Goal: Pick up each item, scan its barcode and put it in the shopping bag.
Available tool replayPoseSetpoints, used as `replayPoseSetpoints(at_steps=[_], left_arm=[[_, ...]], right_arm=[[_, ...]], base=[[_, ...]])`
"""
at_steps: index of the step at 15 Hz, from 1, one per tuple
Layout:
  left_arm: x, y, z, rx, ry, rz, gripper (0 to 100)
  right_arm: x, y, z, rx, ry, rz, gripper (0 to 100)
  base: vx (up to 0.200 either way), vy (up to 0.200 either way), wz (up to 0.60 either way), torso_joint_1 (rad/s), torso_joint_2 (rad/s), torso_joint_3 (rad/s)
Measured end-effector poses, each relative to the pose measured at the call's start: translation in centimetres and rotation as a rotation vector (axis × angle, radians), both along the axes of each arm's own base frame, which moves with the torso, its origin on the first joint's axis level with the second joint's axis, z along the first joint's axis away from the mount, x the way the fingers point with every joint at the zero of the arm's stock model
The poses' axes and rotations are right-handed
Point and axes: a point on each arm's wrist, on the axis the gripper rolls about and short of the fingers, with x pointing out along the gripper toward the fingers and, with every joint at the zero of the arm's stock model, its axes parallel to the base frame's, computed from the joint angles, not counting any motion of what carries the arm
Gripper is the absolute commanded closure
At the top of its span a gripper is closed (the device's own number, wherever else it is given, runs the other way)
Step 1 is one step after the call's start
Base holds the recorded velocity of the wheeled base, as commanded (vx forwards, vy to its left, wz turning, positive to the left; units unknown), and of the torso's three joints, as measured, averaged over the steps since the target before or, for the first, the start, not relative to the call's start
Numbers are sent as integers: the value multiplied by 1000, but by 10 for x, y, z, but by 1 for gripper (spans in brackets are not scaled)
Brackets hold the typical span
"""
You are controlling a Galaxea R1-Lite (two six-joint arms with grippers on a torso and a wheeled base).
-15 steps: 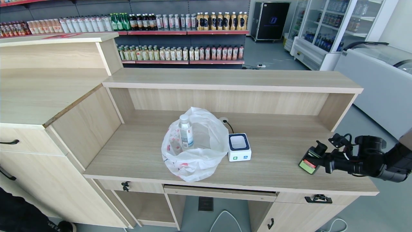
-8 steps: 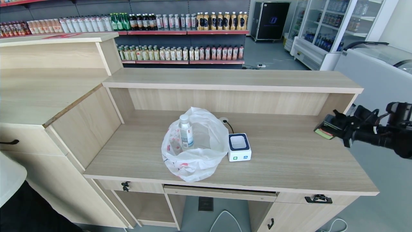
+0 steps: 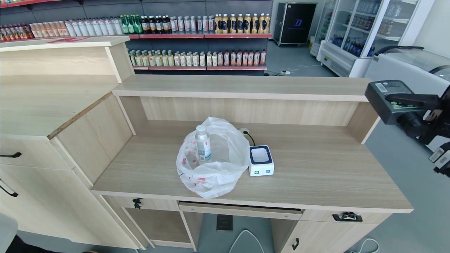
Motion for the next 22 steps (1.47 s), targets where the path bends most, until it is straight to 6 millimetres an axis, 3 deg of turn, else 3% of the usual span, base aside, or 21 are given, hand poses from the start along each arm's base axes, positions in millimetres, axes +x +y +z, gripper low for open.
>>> replayPoseSetpoints(at_steps=[5, 7, 13, 16, 22], left_arm=[[0, 0, 0, 0, 0, 0, 0], [0, 0, 0, 0, 0, 0, 0], [0, 0, 0, 0, 0, 0, 0], [0, 0, 0, 0, 0, 0, 0], [0, 0, 0, 0, 0, 0, 0]], right_arm=[[-53, 73, -10, -147, -242, 244, 100], [-74, 89, -14, -210, -358, 263, 100], [-120, 91, -7, -279, -588, 264, 100], [-144, 89, -13, -289, -647, 261, 100], [-165, 97, -9, -280, -759, 320, 100]], base=[[0, 0, 0, 0, 0, 0], [0, 0, 0, 0, 0, 0], [0, 0, 0, 0, 0, 0], [0, 0, 0, 0, 0, 0], [0, 0, 0, 0, 0, 0]])
